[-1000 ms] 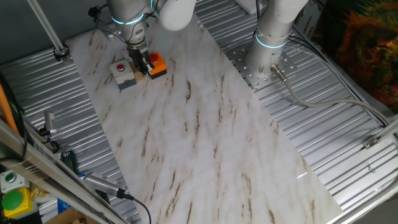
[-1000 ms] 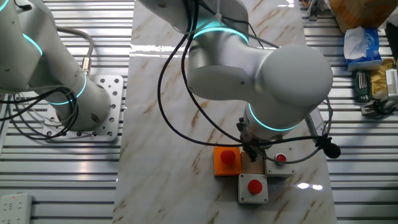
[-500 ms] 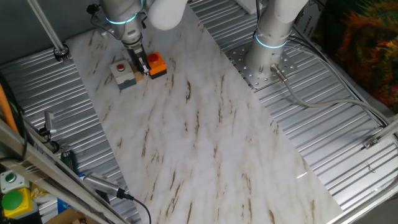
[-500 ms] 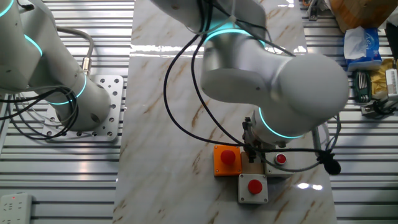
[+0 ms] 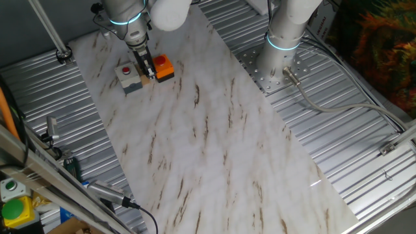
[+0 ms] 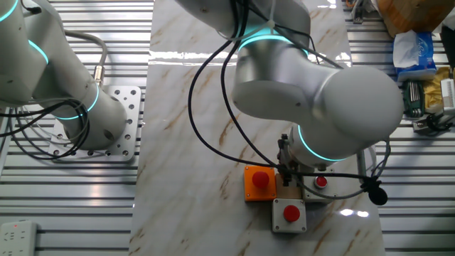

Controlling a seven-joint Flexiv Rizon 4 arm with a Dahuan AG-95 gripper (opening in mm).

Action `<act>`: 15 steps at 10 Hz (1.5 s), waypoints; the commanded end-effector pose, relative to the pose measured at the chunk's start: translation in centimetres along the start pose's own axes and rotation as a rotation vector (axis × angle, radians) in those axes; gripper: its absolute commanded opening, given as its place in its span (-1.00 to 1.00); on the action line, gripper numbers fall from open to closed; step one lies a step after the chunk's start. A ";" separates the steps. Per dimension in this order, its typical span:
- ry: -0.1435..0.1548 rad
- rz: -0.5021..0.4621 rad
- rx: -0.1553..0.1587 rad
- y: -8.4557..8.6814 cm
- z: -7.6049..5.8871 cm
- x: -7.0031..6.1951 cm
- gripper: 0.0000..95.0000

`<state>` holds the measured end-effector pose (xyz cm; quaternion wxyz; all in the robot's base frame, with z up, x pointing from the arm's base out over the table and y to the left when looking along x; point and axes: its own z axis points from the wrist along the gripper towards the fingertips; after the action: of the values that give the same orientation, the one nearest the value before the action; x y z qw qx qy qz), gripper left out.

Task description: Approach and touch the side of the small block

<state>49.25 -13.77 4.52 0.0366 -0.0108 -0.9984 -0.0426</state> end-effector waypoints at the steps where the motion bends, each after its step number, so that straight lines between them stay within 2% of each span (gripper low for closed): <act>1: 0.000 0.000 0.004 0.0 0.0 0.0 -1.00; 5: 0.002 -0.008 0.008 0.0 0.0 0.0 -1.00; 6: -0.003 -0.020 0.001 0.0 0.0 0.0 -1.00; 8: 0.002 0.016 -0.009 0.0 0.0 0.0 -1.00; 9: 0.018 0.085 0.018 0.0 0.0 0.0 -1.00; 10: 0.020 0.128 0.026 0.0 0.0 0.0 -1.00; 11: 0.023 0.170 0.008 0.0 0.0 0.0 -1.00; 12: 0.028 0.137 0.000 0.0 0.0 0.0 -1.00; 13: 0.044 0.141 -0.027 0.0 0.0 0.0 -1.00; 15: 0.044 0.138 -0.037 0.0 0.0 0.0 -1.00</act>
<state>49.30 -13.82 4.54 0.0662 -0.0910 -0.9921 -0.0550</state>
